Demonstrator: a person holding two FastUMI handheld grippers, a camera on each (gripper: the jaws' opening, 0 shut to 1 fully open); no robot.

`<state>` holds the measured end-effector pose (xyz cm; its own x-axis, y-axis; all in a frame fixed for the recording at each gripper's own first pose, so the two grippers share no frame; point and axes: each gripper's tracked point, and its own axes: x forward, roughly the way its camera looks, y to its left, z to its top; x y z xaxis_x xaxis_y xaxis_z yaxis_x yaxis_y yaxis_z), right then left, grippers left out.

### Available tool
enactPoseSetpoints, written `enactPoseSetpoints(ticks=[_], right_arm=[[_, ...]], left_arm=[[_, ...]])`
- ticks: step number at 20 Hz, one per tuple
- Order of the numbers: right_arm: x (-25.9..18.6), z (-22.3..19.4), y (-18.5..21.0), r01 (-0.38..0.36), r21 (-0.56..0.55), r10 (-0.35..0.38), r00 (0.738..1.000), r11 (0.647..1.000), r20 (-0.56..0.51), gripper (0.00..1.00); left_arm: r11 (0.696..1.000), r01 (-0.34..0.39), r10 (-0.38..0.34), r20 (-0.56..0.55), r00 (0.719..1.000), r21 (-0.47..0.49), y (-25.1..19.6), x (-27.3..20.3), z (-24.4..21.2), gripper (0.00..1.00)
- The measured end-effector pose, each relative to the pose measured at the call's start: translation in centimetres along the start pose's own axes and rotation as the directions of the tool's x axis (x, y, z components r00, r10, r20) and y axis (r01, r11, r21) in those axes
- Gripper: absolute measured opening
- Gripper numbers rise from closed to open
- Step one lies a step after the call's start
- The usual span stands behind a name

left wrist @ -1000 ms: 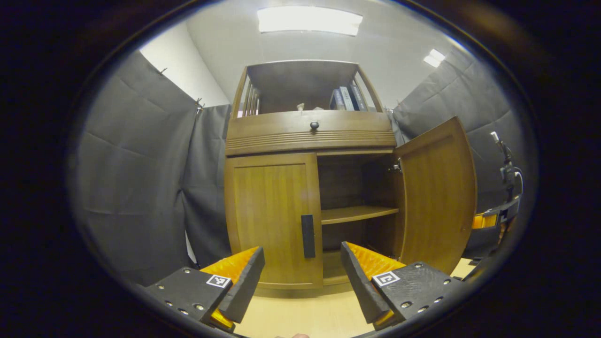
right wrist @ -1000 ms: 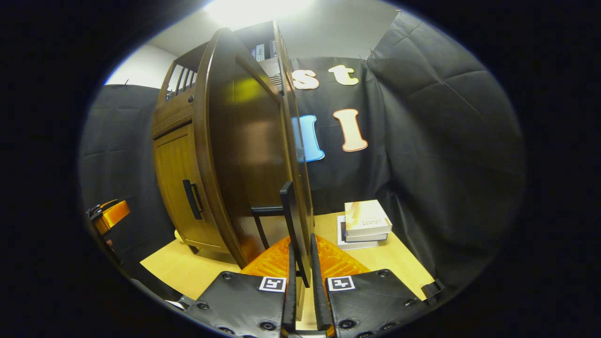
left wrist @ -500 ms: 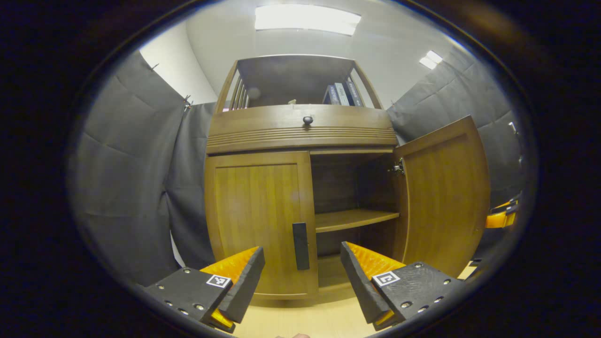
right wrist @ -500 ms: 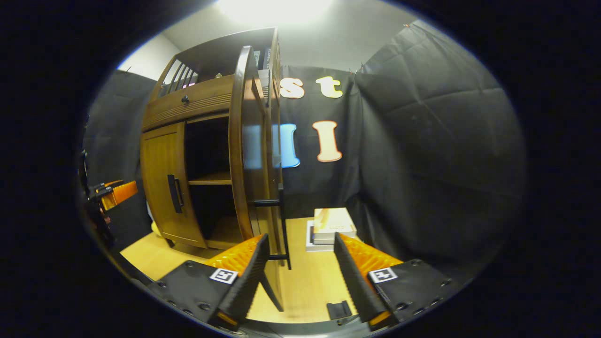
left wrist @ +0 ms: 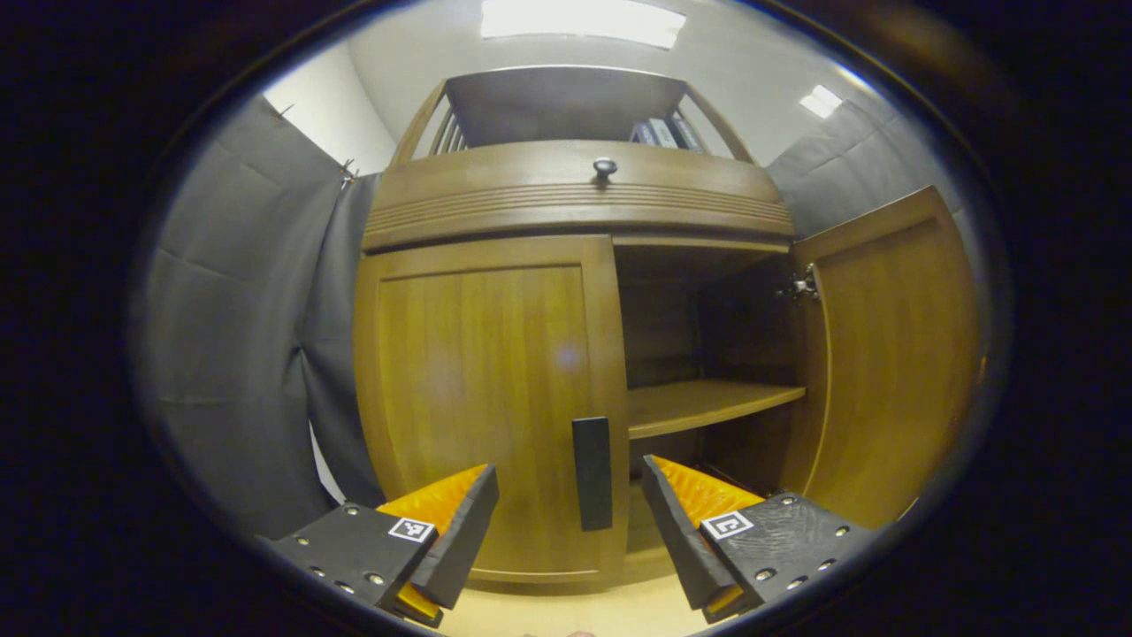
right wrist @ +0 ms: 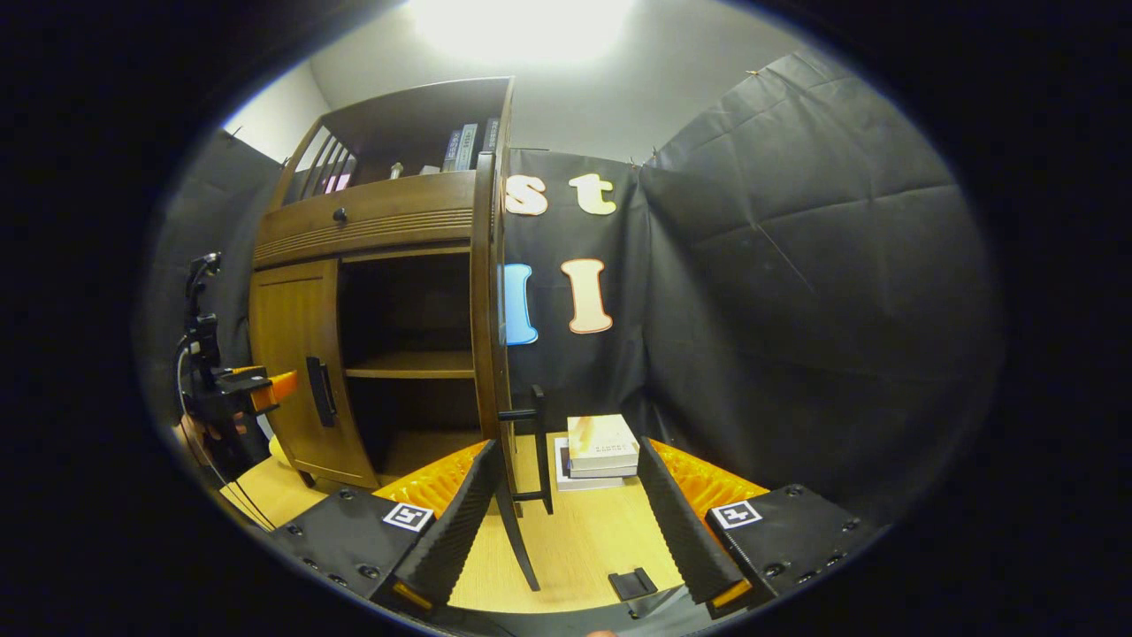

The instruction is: Open the right door of the double-door shoe cabinet with the right hand, and open the left door with the left hand.

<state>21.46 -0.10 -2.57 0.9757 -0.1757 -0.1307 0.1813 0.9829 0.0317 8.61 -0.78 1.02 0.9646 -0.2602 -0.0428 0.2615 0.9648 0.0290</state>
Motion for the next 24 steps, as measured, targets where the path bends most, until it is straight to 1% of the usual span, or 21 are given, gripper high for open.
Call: enactPoseSetpoints(ticks=[3,7,9,10,11,13,14,16,17,18,19,21,23,24], right_arm=[[-0.3,-0.2,-0.5,0.039,-0.009,-0.039,0.999,0.999,-0.012,0.93],[-0.5,-0.5,-0.6,0.068,0.001,-0.068,0.997,0.998,-0.024,0.94],[-0.6,-0.7,-0.6,0.078,0.004,-0.078,0.997,0.997,-0.03,0.94],[-0.7,-0.7,-0.6,0.081,0.005,-0.081,0.996,0.997,-0.033,0.98],[-0.8,-0.7,-0.5,0.084,0.003,-0.084,0.996,0.996,-0.034,0.98],[-0.7,-0.6,-0.7,0.093,-0.011,-0.093,0.995,0.996,-0.031,0.98],[-0.7,-0.7,-0.7,0.092,-0.018,-0.092,0.995,0.996,-0.031,0.98],[-0.8,-0.6,-0.5,0.081,-0.019,-0.082,0.996,0.997,-0.03,0.98],[-0.8,-0.5,-0.4,0.075,-0.018,-0.075,0.997,0.997,-0.028,0.98],[-0.6,-0.6,-0.4,0.07,-0.021,-0.07,0.997,0.997,-0.027,0.93],[-0.6,-0.6,-0.4,0.066,-0.026,-0.067,0.997,0.997,-0.026,0.98],[-0.6,-0.4,-0.1,0.049,-0.032,-0.049,0.998,0.998,-0.024,0.98],[-0.4,-0.4,0.1,0.028,-0.034,-0.029,0.999,0.999,-0.02,0.98],[-0.5,-0.4,0.2,0.018,-0.035,-0.019,1.0,0.999,-0.019,0.98]], left_arm=[[1.0,0.007,-0.007,-0.021,1.0,0.003,0.1,0.3,-0.5,0.95],[0.999,0.039,-0.04,-0.058,0.998,-0.013,-0.4,1.2,-1.4,0.96],[0.999,0.043,-0.045,-0.078,0.996,-0.016,-0.3,1.6,-1.6,0.96],[0.999,0.041,-0.042,-0.081,0.996,-0.018,-0.3,1.8,-1.6,0.94],[0.999,0.038,-0.039,-0.082,0.996,-0.021,-0.8,1.9,-1.7,0.93],[0.997,0.059,-0.063,-0.083,0.995,-0.051,-2.4,2.2,-1.2,0.79],[0.995,0.076,-0.081,-0.076,0.994,-0.068,-2.1,2.2,-1.5,0.72],[0.995,0.088,-0.092,-0.069,0.993,-0.052,-2.5,2.3,-1.6,0.57],[0.996,0.081,-0.084,-0.069,0.994,-0.041,-2.6,2.5,-1.8,0.5],[0.997,0.074,-0.076,-0.073,0.994,-0.03,-2.6,2.0,-1.5,0.43],[0.997,0.067,-0.07,-0.083,0.994,-0.041,-2.6,2.1,-1.7,0.36],[0.996,0.059,-0.065,-0.1,0.993,-0.062,-2.5,1.8,-1.6,0.22],[0.996,0.059,-0.065,-0.101,0.993,-0.064,-2.4,1.2,-1.5,0.2],[0.996,0.062,-0.068,-0.099,0.993,-0.067,-2.5,0.7,-1.3,0.17]])
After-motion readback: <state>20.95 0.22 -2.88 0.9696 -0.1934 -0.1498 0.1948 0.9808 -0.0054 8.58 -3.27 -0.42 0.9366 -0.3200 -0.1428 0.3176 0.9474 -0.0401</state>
